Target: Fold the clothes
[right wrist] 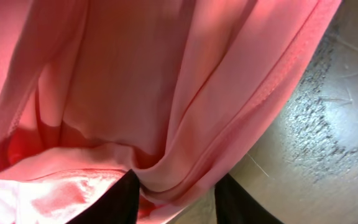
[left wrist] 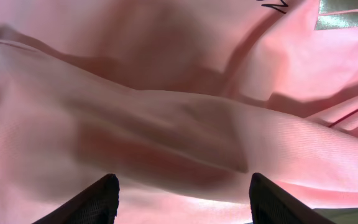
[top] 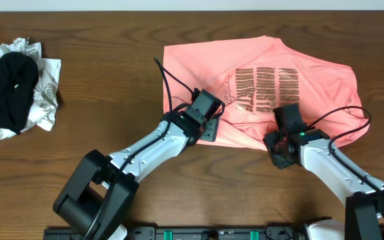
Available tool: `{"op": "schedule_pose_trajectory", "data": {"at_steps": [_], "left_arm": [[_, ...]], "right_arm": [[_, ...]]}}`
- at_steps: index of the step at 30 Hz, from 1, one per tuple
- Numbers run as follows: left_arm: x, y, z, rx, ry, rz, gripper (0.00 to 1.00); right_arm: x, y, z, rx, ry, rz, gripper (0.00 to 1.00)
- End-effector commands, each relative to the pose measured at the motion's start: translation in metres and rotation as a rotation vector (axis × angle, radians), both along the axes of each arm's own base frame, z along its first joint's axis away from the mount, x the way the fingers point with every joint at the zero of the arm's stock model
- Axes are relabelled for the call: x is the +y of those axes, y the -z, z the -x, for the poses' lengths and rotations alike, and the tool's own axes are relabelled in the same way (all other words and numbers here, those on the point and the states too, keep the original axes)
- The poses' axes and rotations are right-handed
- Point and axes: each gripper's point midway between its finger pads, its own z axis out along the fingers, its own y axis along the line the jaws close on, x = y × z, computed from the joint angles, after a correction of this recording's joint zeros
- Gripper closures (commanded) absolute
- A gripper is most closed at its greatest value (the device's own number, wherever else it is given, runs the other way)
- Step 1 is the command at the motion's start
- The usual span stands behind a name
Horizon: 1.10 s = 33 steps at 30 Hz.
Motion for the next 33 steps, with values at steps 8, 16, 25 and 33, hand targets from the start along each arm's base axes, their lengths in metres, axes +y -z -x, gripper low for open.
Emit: {"op": "schedule_pose_trajectory", "data": {"at_steps": [8, 16, 25, 33], "left_arm": [[-0.001, -0.005, -0.006, -0.02, 0.003, -0.004, 0.32], [-0.001, -0.005, -0.006, -0.02, 0.003, -0.004, 0.32], [-0.001, -0.005, -0.006, -0.02, 0.003, -0.004, 0.32], [-0.001, -0.005, -0.006, -0.02, 0.003, -0.004, 0.32]], "right_arm": [[-0.002, 0.002, 0.001, -0.003, -0.053, 0.03, 0.74], [0.006, -0.021, -0.023, -0.092, -0.223, 0.044, 0.9], [0.012, -0.047, -0.048, -0.188, -0.345, 0.076, 0.97], [0.005, -0.053, -0.061, -0.243, -0.322, 0.126, 0.94]]}}
